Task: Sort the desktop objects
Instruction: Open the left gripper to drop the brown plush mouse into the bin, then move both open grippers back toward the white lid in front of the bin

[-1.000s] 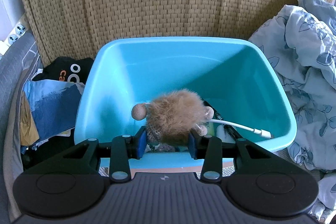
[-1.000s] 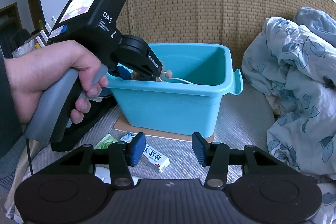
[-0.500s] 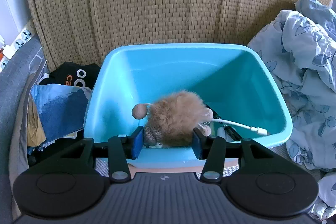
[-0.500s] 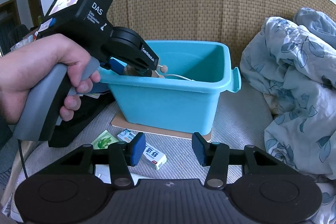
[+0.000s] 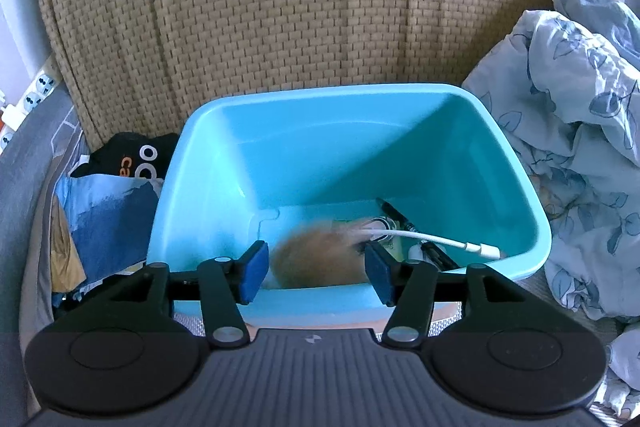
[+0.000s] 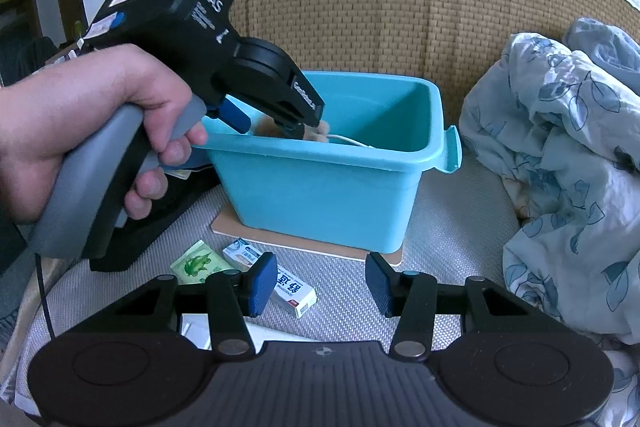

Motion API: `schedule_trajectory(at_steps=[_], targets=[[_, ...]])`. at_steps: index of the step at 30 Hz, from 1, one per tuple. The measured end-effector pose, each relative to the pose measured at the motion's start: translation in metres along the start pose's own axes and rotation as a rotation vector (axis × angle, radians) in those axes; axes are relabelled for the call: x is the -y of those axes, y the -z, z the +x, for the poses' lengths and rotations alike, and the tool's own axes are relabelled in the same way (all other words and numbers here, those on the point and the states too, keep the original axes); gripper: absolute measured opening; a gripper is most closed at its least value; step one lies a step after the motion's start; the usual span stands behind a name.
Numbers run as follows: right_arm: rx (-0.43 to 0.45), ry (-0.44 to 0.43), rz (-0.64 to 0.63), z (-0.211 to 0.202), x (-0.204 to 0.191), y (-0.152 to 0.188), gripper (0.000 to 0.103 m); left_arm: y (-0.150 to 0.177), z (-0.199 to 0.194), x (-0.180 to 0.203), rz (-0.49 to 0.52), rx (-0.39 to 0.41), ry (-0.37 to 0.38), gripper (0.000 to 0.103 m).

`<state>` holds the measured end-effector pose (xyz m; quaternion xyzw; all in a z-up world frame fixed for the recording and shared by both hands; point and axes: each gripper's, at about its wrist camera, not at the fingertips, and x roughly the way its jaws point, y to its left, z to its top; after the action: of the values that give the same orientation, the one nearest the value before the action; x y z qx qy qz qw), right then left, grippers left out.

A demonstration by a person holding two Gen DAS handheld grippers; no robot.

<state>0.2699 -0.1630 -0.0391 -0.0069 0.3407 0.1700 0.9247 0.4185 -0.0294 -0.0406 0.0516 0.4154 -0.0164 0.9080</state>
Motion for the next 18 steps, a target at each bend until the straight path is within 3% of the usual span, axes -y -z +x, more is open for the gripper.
schedule_trajectory(at_steps=[8,18], targets=[[-0.003,0.008,0.016,0.000,0.005,0.000,0.053,0.002,-0.007,-0.006,-0.024,0.027,0.007,0.064],[-0.016,0.009,0.006,0.002,0.002,0.002,0.053,0.013,-0.036,-0.018,-0.061,0.063,0.025,0.064]])
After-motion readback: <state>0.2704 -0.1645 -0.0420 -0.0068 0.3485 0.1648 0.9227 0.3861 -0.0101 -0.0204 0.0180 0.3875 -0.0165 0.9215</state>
